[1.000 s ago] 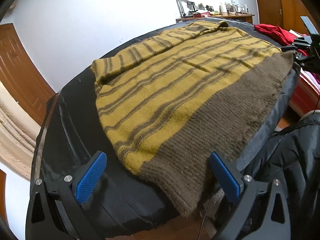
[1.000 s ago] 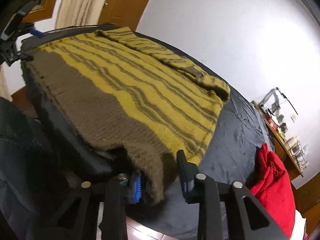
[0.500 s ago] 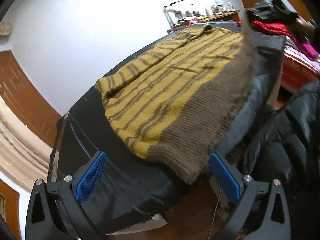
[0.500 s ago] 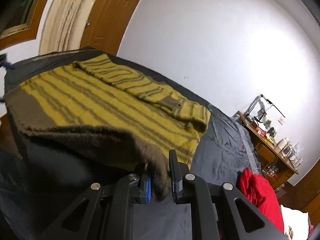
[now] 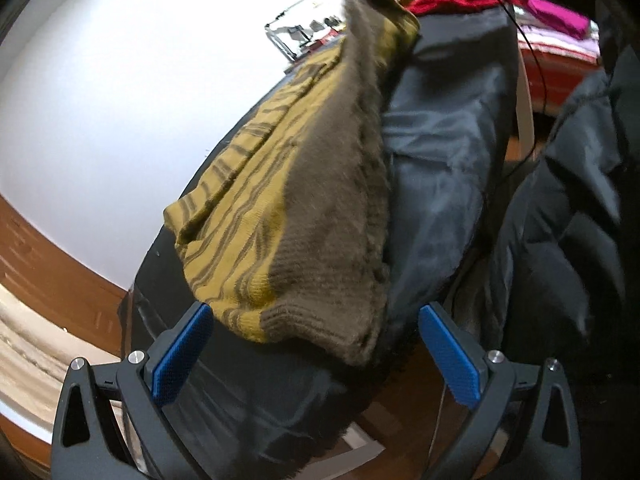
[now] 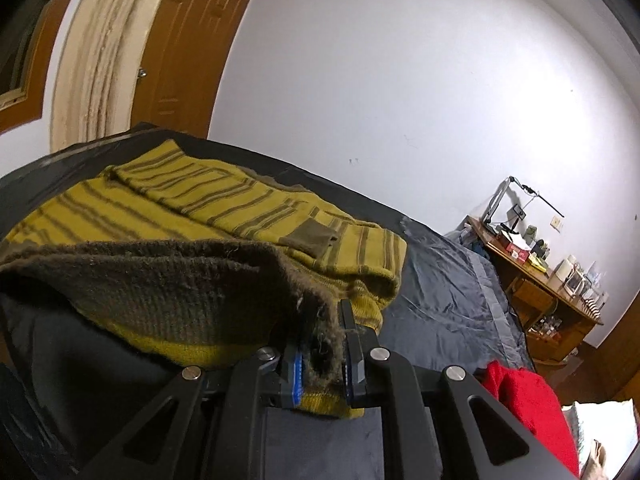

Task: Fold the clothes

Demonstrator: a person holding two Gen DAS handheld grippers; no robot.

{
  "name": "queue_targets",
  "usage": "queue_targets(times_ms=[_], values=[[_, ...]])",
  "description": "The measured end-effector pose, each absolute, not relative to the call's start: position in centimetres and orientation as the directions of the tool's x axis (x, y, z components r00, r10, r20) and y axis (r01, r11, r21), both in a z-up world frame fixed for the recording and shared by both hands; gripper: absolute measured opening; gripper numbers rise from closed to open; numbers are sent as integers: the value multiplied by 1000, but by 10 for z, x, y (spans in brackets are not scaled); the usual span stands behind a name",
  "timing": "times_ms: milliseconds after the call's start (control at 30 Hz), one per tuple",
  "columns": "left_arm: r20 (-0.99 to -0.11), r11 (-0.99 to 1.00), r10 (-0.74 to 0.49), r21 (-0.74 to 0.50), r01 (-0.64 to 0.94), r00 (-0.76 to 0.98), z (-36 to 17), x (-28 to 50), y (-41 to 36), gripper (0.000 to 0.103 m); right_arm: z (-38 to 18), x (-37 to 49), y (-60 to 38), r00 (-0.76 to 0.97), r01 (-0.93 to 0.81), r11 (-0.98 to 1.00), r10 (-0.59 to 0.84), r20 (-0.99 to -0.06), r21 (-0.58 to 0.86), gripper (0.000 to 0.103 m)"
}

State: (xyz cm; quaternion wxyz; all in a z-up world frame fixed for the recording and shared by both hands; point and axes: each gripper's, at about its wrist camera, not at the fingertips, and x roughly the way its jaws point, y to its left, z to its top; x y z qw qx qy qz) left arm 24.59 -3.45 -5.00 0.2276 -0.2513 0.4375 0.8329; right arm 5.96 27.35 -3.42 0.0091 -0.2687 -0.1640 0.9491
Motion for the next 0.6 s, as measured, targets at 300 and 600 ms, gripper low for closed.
queue_targets(times_ms=[300, 600], values=[[-679, -480, 179, 571, -666, -712, -47, 225, -29, 103, -42, 30, 283, -839, 67, -952, 109, -534, -299, 15], [-747, -386, 206, 532, -754, -632, -42, 217, -16, 103, -54, 12, 290, -823, 63, -957, 110, -557, -282, 15]])
